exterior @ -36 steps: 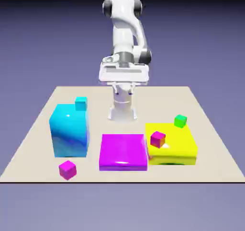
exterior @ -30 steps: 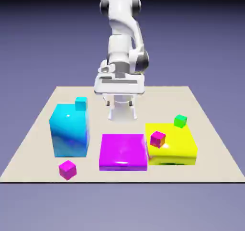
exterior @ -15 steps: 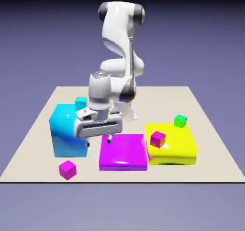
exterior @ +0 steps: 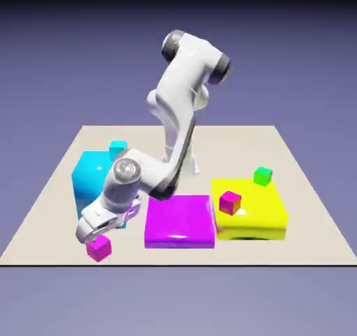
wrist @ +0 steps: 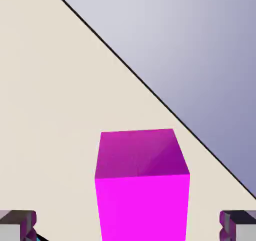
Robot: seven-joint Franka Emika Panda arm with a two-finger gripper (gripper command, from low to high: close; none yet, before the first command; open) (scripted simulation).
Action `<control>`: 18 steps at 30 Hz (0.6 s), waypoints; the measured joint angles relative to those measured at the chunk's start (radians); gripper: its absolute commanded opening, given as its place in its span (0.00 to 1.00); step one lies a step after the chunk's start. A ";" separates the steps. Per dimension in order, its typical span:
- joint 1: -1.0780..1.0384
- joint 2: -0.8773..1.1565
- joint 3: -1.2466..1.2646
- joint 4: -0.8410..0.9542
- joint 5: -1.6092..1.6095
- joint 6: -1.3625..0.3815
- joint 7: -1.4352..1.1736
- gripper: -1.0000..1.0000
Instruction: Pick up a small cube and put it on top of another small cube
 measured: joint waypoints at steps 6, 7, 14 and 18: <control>0.000 0.000 0.000 0.000 0.001 -0.001 -0.001 0.00; 0.029 -0.037 -0.026 0.002 -0.016 -0.043 0.006 0.00; 0.039 -0.254 0.188 -0.072 -0.078 -0.154 0.125 0.00; 0.035 -0.380 0.333 -0.121 -0.141 -0.210 0.190 0.00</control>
